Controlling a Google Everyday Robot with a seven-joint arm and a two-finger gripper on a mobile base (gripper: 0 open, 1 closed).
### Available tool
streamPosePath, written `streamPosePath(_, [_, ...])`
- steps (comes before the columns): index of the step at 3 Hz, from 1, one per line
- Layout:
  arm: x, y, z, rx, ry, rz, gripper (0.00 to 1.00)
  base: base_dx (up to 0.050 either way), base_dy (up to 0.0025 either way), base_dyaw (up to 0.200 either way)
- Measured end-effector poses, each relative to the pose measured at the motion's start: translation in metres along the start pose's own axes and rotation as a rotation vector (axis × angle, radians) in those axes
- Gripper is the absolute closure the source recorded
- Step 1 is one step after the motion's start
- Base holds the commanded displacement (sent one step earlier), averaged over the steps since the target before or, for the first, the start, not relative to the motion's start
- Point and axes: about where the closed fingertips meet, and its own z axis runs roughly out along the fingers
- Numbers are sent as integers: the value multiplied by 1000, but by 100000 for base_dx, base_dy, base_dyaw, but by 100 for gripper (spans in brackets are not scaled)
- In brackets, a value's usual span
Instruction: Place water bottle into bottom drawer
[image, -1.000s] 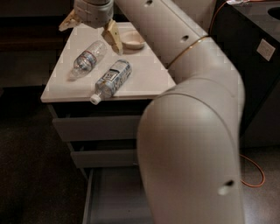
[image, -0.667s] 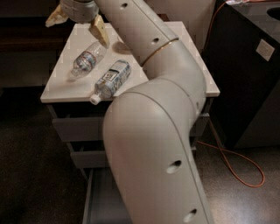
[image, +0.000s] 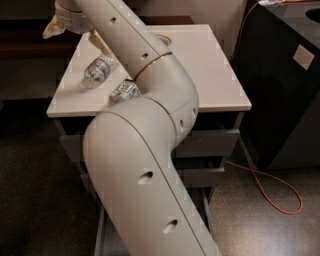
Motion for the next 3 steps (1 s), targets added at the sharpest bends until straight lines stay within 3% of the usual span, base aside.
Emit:
streamPosePath(1, [2, 6, 35, -52, -17, 22, 0, 0, 0, 0])
streamPosePath(3, [5, 19, 61, -117, -18, 42, 0, 0, 0, 0])
